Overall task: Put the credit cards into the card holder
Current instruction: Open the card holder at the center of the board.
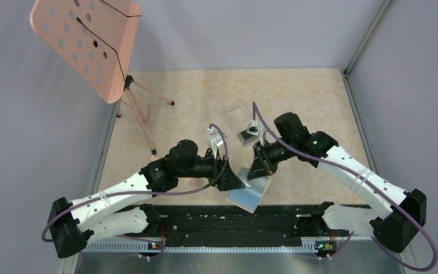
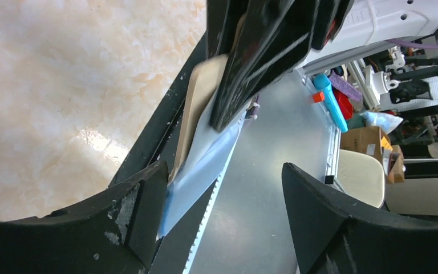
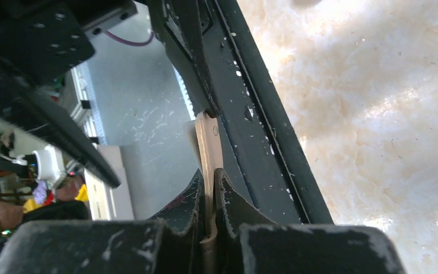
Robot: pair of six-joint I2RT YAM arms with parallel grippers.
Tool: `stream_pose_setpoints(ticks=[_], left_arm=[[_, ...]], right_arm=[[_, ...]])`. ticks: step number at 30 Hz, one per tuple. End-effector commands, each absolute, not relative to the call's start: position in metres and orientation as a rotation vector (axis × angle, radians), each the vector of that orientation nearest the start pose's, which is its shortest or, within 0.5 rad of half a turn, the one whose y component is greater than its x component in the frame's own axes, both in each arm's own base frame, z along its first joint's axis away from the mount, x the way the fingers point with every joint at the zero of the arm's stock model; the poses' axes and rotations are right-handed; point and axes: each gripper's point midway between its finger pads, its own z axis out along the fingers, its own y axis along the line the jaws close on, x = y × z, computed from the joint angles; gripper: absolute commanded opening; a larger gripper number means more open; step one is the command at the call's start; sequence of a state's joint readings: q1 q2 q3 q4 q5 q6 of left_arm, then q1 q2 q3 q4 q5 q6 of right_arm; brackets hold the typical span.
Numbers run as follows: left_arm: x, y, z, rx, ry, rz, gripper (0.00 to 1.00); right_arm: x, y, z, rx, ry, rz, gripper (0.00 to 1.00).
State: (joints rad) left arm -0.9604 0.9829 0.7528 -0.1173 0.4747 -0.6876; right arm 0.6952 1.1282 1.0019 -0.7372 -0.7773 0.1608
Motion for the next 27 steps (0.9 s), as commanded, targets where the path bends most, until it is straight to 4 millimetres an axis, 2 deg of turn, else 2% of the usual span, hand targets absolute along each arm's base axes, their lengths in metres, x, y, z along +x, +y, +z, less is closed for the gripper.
stream_pose_setpoints(ticks=[1,5,9,10,12,15,16,18,21,22,25,27], left_arm=[[0.096,-0.322,0.242,0.616,1.981,-1.592,0.79],[0.102,-0.316,0.227,0.569,2.014,-1.541,0.79],[0.102,-0.317,0.230,0.576,1.977,-1.553,0.75],[0.101,-0.318,0.233,0.583,1.962,-1.566,0.69],[0.100,-0.319,0.240,0.585,1.936,-1.584,0.49],[0.103,-0.317,0.248,0.565,1.920,-1.575,0.06],[0.104,-0.316,0.250,0.554,1.920,-1.565,0.00],[0.106,-0.312,0.253,0.539,1.924,-1.542,0.00],[0.104,-0.310,0.257,0.568,1.978,-1.508,0.00],[0.101,-0.310,0.257,0.592,2.004,-1.503,0.00],[0.089,-0.312,0.258,0.673,2.064,-1.535,0.00],[0.082,-0.315,0.261,0.724,2.078,-1.578,0.00]], right_arm=[[0.126,0.264,0.255,-0.938,2.141,1.465,0.00],[0.124,0.263,0.279,-0.903,2.047,1.640,0.00],[0.125,0.263,0.287,-0.876,2.022,1.696,0.00],[0.127,0.263,0.288,-0.859,2.020,1.703,0.00],[0.131,0.263,0.290,-0.819,2.021,1.699,0.00],[0.141,0.259,0.284,-0.758,2.045,1.658,0.00],[0.144,0.258,0.281,-0.740,2.057,1.635,0.04],[0.153,0.254,0.269,-0.702,2.103,1.556,0.20],[0.163,0.247,0.248,-0.682,2.167,1.424,0.56],[0.166,0.246,0.242,-0.679,2.186,1.390,0.63],[0.167,0.245,0.234,-0.704,2.200,1.376,0.76],[0.165,0.247,0.233,-0.732,2.193,1.403,0.78]])
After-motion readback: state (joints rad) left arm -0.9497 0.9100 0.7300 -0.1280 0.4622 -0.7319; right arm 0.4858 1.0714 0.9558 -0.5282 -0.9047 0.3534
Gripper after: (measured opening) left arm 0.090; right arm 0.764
